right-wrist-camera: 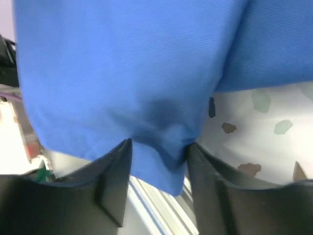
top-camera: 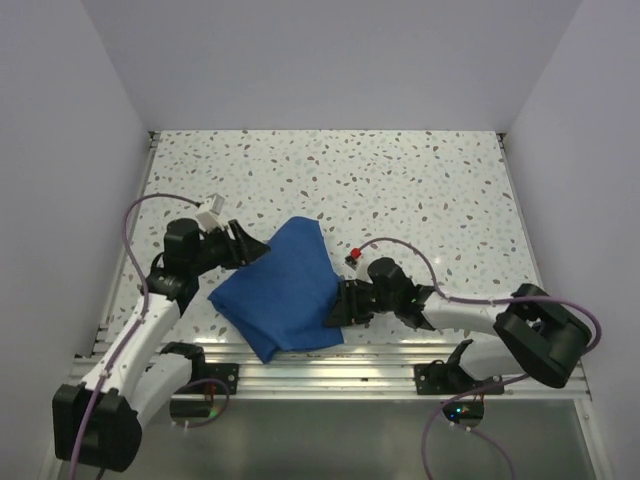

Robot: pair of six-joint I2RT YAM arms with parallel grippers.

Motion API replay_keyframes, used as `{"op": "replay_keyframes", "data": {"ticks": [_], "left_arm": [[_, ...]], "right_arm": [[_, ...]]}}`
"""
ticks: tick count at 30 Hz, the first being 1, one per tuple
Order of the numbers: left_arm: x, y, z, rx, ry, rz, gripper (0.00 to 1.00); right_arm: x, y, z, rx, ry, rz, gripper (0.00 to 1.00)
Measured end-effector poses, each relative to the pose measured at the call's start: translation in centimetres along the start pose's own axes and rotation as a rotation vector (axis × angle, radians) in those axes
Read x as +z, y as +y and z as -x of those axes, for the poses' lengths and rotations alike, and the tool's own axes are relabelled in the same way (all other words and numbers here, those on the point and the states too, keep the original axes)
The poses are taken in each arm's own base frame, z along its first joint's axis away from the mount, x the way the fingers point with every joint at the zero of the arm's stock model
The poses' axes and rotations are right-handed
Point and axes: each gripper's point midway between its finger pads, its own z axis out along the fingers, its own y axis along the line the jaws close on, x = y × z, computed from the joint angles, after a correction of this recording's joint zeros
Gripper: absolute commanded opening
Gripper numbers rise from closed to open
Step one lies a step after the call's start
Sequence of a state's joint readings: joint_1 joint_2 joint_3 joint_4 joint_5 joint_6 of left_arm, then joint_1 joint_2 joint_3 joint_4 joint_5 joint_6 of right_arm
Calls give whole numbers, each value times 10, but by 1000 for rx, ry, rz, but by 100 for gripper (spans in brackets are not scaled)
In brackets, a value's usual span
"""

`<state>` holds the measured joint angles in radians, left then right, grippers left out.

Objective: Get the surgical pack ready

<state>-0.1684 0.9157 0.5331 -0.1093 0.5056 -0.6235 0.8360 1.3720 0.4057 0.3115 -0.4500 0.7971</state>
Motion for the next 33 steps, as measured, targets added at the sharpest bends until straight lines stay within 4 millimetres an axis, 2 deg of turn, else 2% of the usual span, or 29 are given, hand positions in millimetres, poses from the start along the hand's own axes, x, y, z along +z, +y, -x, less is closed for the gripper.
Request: {"op": "replay_keyframes", "data": {"ticks": [1,2,3,6,10,13,18,22,27,29,33], "left_arm": [[-7,-9,7,40,-25,-18,58],[-12,-16,11,70,-39,-30,59],[-18,-23,13,97,-49,-42,60],[-23,-37,4,151,-27,-60,63],[-19,-52,-34,189,84,-44,66],[-12,-70,-66,273,179,-11,67],[3,-94,-109,441,280,84,69],[11,-99,-135,593,311,193,70],[20,-87,-151,756,316,339,73],[19,-80,-151,783,320,372,73],[19,-77,-145,805,301,385,73]], "right_arm": [[-4,2,2,-18,-11,-5,66],[-8,5,4,-32,-18,-5,78],[-12,8,7,-41,-26,-8,83],[-24,12,14,-66,-65,-31,99],[-44,10,25,-66,-119,-72,99],[-59,0,39,-40,-161,-138,99],[-80,-31,59,35,-206,-267,99],[-91,-54,59,81,-203,-335,99],[-95,-68,54,105,-195,-359,99],[-94,-71,48,114,-178,-356,99],[-92,-72,39,124,-149,-339,99]]}}
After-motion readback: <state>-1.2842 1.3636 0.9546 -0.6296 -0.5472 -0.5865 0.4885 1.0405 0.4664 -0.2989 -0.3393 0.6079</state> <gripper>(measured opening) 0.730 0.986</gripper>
